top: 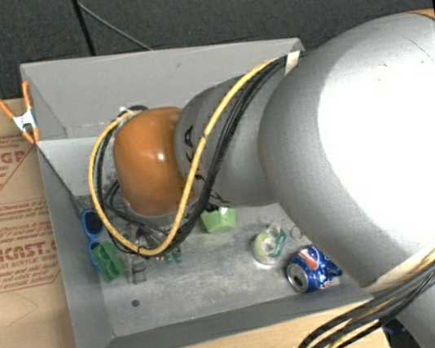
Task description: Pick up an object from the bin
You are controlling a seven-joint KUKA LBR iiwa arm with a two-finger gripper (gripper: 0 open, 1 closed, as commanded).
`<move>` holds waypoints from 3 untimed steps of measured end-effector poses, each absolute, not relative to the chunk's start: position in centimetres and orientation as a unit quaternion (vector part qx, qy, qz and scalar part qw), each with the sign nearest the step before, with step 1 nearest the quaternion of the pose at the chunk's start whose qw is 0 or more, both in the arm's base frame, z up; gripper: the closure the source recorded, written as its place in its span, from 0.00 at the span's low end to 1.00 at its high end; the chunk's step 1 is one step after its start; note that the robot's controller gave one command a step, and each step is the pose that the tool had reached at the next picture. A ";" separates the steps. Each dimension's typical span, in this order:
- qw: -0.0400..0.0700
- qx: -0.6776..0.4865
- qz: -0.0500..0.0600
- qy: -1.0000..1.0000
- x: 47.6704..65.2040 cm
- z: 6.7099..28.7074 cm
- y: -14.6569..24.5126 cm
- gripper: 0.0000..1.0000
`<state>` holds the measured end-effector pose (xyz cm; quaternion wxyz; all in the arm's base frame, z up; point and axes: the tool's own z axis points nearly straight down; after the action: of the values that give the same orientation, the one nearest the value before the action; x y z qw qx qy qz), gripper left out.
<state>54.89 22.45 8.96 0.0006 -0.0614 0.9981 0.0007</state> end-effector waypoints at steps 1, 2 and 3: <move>0.003 0.015 0.002 1.000 57.2 13.8 23.8 1.00; 0.004 0.014 0.002 1.000 57.1 19.3 24.1 1.00; 0.000 0.088 0.000 0.996 50.8 21.1 22.7 1.00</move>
Offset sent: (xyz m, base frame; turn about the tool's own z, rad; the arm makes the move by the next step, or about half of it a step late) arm 0.0220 0.0123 0.0467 0.1542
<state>50.83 22.70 21.11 -0.0001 0.0879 0.9961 0.0004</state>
